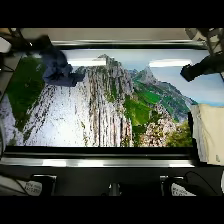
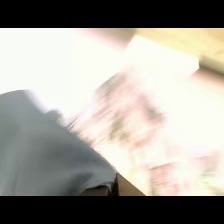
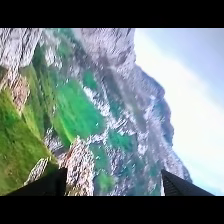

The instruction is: Fold the shirts.

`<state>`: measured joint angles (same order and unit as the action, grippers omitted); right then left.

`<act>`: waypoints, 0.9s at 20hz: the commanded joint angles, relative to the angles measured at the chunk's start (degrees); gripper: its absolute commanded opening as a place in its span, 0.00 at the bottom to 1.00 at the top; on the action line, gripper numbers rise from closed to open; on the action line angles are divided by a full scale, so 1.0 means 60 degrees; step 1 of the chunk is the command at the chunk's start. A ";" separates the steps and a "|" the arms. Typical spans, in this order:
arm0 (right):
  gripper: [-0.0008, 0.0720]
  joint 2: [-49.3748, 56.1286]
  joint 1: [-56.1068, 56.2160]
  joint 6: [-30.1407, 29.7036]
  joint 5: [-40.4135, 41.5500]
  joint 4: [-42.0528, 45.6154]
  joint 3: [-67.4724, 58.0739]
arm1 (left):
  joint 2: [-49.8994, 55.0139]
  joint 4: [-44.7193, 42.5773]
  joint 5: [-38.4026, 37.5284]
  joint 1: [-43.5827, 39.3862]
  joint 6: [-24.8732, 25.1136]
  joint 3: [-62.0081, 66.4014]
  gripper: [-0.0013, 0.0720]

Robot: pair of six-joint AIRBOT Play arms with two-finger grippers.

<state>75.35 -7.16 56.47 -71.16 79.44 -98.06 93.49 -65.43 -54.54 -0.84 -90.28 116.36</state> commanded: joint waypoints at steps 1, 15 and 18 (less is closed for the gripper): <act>0.84 -0.1643 0.0000 0.0015 0.0040 -0.0299 -0.0015 | -0.2994 -0.0033 0.0062 -0.1246 0.1413 -0.0335 0.05; 0.85 -0.4051 0.0000 0.0477 -0.2830 0.0433 -0.0004 | -0.1399 -0.0331 -0.1122 -0.7781 0.0412 -0.5056 1.00; 0.85 -0.3198 0.0000 0.0477 -0.3428 0.0106 0.0040 | -0.1468 -0.3796 -0.2215 -0.6630 0.0164 -0.4138 1.00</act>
<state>53.01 -7.16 59.35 -88.44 81.45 -97.91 83.07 -72.73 -62.02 -42.98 -87.46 89.21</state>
